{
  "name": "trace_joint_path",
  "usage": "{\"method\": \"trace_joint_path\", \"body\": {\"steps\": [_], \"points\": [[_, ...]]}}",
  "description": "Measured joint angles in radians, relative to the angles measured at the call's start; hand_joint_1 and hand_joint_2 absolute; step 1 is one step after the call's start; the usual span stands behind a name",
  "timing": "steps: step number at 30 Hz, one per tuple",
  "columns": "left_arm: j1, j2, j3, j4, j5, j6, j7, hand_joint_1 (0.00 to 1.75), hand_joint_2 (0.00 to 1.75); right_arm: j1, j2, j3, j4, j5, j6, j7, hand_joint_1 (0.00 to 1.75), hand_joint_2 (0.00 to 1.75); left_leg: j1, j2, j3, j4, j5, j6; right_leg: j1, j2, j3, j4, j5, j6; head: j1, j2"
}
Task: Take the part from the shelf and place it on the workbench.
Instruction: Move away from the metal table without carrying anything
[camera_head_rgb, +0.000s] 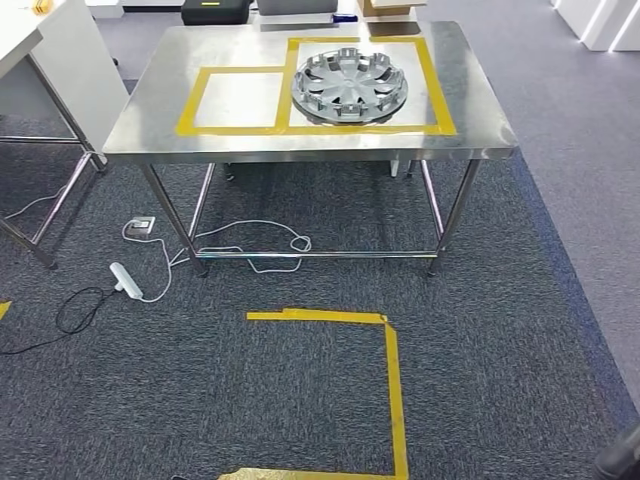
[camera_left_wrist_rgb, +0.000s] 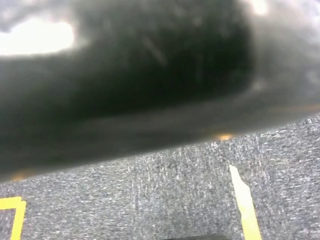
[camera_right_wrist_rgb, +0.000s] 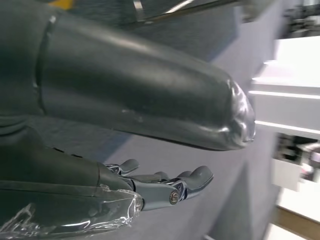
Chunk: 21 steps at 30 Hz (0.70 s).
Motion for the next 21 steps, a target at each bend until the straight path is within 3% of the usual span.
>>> {"method": "trace_joint_path", "body": {"steps": [1,3,5,7,8,10,12,15,16,17,18,21], "points": [[0.001,-0.004,0.01,-0.001,-0.01,-0.006,0.0,0.0,0.0,0.0,0.011,-0.016,0.02,0.006,0.009,0.01,0.0,0.0,0.002,0.0,-0.003,0.05,-0.014,-0.004,0.0,-0.001,-0.013,0.003,0.008,0.001,0.0,0.0],[0.003,-0.013,0.031,-0.007,-0.033,-0.02,0.0,0.0,0.0,0.001,0.03,-0.05,0.066,0.014,0.02,0.031,0.0,0.0,0.006,0.0,0.027,0.071,0.022,-0.007,0.0,-0.002,-0.038,0.013,0.02,0.006,0.0,0.0],[0.007,-0.024,0.056,-0.017,-0.061,-0.037,0.002,0.0,0.0,0.002,0.044,-0.08,0.113,0.018,0.021,0.051,0.0,0.0,0.008,0.0,0.114,-0.036,0.065,-0.003,0.0,-0.003,-0.056,0.026,0.027,0.012,0.0,0.0],[0.01,-0.039,0.086,-0.031,-0.093,-0.055,0.004,0.0,0.0,0.005,0.053,-0.105,0.159,0.017,0.021,0.072,0.0,0.0,0.007,-0.002,0.19,-0.156,0.064,0.007,0.002,-0.003,-0.067,0.041,0.032,0.02,0.001,0.0],[0.01,-0.047,0.102,-0.036,-0.105,-0.063,0.004,0.0,0.0,0.006,0.056,-0.114,0.18,0.015,0.021,0.08,0.0,0.0,0.005,-0.003,0.204,-0.186,0.056,0.014,0.003,-0.003,-0.072,0.047,0.035,0.026,0.0,0.0],[0.012,-0.063,0.129,-0.044,-0.122,-0.074,0.004,0.0,0.0,0.01,0.059,-0.129,0.214,0.013,0.021,0.084,0.0,0.0,0.004,-0.003,0.199,-0.201,0.054,0.029,0.001,-0.003,-0.083,0.053,0.04,0.038,0.0,0.0],[0.014,-0.074,0.146,-0.05,-0.128,-0.077,0.005,0.0,0.0,0.013,0.059,-0.139,0.234,0.012,0.021,0.09,0.0,0.0,0.006,0.0,0.191,-0.207,0.064,0.045,-0.001,0.001,-0.104,0.087,0.014,0.05,0.004,0.0],[0.011,-0.088,0.175,-0.054,-0.148,-0.089,0.0,0.0,0.0,0.014,0.059,-0.151,0.271,0.001,0.028,0.13,0.0,0.0,0.005,0.003,0.173,-0.208,0.078,0.059,-0.003,0.005,-0.186,0.268,-0.086,0.062,0.009,0.0],[0.011,-0.094,0.188,-0.054,-0.159,-0.096,-0.003,0.0,0.0,0.016,0.059,-0.155,0.288,-0.004,0.03,0.14,0.0,0.0,0.003,0.004,0.167,-0.208,0.082,0.06,-0.004,0.006,-0.207,0.322,-0.106,0.064,0.009,0.0],[0.01,-0.1,0.201,-0.054,-0.169,-0.103,-0.006,0.0,0.0,0.018,0.059,-0.159,0.305,-0.008,0.031,0.144,0.0,0.0,0.001,0.004,0.162,-0.207,0.086,0.06,-0.004,0.006,-0.21,0.342,-0.107,0.064,0.009,0.0],[0.01,-0.105,0.213,-0.054,-0.177,-0.108,-0.008,0.0,0.0,0.02,0.059,-0.162,0.319,-0.012,0.033,0.147,0.0,0.0,-0.001,0.004,0.159,-0.207,0.089,0.059,-0.004,0.006,-0.192,0.319,-0.088,0.062,0.009,0.0],[0.005,-0.12,0.247,-0.054,-0.21,-0.126,-0.016,0.0,0.0,0.021,0.059,-0.169,0.351,0.001,0.051,0.186,0.0,0.0,-0.007,0.007,0.158,-0.205,0.094,0.054,-0.001,-0.006,-0.071,0.108,-0.006,0.049,0.009,0.0]]}}
